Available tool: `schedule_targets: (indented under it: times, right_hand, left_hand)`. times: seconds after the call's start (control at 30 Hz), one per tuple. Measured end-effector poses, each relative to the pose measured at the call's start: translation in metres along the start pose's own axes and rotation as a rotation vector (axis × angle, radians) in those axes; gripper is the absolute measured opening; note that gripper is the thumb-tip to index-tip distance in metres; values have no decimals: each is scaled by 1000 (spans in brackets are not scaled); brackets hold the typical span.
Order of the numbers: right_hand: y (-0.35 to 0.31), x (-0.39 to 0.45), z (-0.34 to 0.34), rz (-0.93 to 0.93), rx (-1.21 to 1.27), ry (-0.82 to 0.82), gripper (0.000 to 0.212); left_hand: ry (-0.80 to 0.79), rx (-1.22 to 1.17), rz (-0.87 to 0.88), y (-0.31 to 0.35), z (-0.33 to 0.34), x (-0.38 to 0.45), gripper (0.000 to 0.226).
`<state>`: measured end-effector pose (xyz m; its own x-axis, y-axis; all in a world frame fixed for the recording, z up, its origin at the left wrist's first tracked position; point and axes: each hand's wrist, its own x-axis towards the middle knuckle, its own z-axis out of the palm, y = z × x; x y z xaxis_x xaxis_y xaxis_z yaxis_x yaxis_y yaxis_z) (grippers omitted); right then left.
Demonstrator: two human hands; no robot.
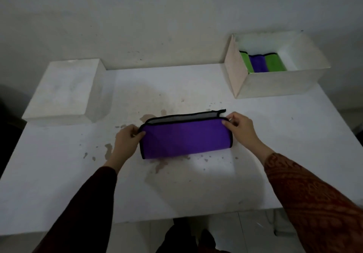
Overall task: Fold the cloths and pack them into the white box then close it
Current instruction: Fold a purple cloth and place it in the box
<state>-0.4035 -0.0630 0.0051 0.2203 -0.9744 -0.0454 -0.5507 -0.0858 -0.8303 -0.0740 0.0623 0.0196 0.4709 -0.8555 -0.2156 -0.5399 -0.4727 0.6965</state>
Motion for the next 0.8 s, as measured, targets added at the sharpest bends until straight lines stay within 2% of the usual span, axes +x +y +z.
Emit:
schedule_targets:
  times: [0.13, 0.3, 0.4, 0.5, 0.57, 0.63, 0.7, 0.8]
  right_hand:
    - [2, 36, 16, 67, -113, 21, 20]
    - [7, 53, 32, 150, -195, 16, 22]
    - [8, 52, 40, 265, -252, 26, 31]
    - [6, 38, 45, 401, -336, -63, 38]
    - [7, 32, 48, 427, -391, -128, 32]
    - [2, 29, 48, 432, -344, -151, 30]
    - [-7, 27, 46, 476, -172, -149, 28]
    - [-29, 21, 54, 497, 125, -137, 18]
  left_hand:
    - [44, -25, -40, 1, 15, 24, 16]
    - [23, 10, -97, -1, 28, 45, 14]
    - [-49, -14, -212, -5, 36, 51, 30]
    - [-90, 112, -207, -8, 41, 55, 20]
    - [-114, 145, -178, -8, 44, 58, 34]
    - [-94, 104, -161, -7, 45, 56, 29]
    - [-23, -46, -191, -6, 44, 51, 13]
    - [30, -293, -263, -13, 45, 41, 17]
